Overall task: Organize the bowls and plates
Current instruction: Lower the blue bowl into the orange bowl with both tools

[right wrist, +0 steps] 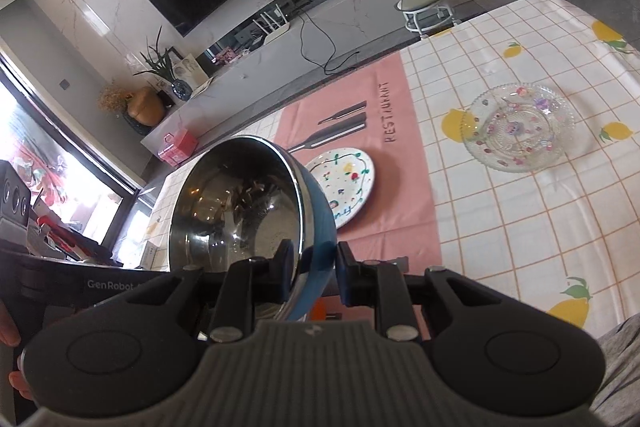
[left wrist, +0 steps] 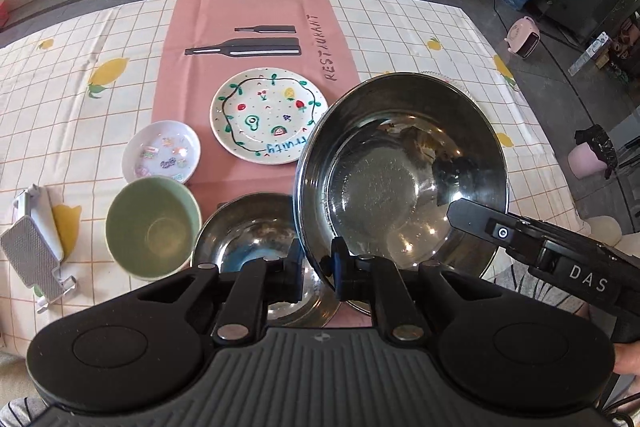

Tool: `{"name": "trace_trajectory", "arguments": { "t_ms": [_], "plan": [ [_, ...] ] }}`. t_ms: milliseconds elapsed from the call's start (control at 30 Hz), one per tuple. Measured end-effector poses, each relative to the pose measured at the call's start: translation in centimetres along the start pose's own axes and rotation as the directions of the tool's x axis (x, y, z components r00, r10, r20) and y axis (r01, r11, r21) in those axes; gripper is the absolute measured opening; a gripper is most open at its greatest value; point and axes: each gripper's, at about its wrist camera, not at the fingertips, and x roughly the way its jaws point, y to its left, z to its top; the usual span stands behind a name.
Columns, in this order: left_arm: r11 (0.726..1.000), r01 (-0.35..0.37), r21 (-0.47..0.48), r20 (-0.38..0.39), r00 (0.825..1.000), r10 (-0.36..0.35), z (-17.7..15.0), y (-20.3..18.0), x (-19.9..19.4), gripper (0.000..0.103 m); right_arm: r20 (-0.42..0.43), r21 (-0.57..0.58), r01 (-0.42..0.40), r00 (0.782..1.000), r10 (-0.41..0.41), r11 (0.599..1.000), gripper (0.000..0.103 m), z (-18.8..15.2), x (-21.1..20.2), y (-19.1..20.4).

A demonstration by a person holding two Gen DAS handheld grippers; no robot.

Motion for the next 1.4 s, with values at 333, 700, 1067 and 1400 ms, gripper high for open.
{"name": "trace_trajectory", "arguments": {
  "t_ms": [333, 700, 1067, 1400],
  "plan": [
    [0.993, 0.021, -0.115, -0.02, 1.0, -0.023, -3.2, 4.8, 0.4, 0.016, -0.087, -0.018, -0.035, 0.996, 0.033, 0.999, 0.02, -2.0, 2.9, 2.4],
    [0.979, 0.035, -0.199, 0.038, 0.999, -0.028, -5.4, 7.4, 1.4, 0.016, -0.118, -0.057, -0.018, 0.993, 0.011, 0.998, 0.02, -3.1, 5.1, 3.5],
    [0.989, -0.037, -0.145, 0.046, 0.998, 0.044, -6.3, 7.0, 2.9, 0.017, -0.136, -0.136, 0.038, 0.989, -0.057, 0.99, 0.02, -4.2, 6.8, 4.2],
    [0.99, -0.04, -0.136, 0.105, 0.993, 0.054, -6.6, 7.1, 2.8, 0.029, -0.107, -0.151, 0.091, 0.988, -0.108, 0.984, 0.021, -4.5, 7.6, 3.8]
  ]
}}
